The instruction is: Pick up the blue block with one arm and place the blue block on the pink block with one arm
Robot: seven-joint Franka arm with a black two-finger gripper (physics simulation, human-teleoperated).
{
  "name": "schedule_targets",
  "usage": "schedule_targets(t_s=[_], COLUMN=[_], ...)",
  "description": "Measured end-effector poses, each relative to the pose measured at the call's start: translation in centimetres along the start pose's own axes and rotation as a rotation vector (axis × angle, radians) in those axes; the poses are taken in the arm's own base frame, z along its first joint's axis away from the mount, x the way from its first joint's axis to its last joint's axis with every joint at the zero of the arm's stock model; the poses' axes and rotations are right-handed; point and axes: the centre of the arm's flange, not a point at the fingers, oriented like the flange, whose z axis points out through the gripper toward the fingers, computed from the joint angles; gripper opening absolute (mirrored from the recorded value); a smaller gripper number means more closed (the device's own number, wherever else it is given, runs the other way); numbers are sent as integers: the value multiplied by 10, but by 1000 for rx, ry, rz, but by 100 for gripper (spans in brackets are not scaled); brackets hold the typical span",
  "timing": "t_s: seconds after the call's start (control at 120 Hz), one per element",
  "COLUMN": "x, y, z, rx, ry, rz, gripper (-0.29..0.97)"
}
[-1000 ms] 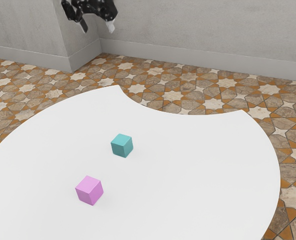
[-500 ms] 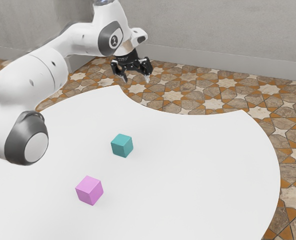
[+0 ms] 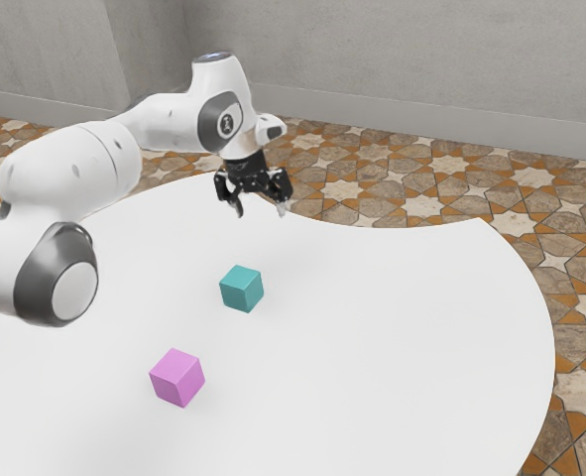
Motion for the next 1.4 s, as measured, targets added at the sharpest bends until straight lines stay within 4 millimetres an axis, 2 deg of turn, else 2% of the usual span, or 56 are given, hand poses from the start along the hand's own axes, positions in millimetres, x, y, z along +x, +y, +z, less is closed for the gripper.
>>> schedule_targets(t_s=[0.092,0.183,0.283,0.392,0.525,0.583,0.717,0.858,1.125,1.4], x=[-19,-28,-30,-34,-49,-58,-73,-78,-78,-75], y=[11,25,18,22,9,4,-6,-17,-16,-25], z=[0,-2,7,22,4,3,29,48,53,71], rx=[53,89,75,63,26,16,10,13,11,-14], ry=[8,28,27,18,21,11,-26,-47,-20,-11], rz=[78,166,194,236,256,265,289,316,467,456], gripper=[66,66,66,66,66,66,66,66,66,66])
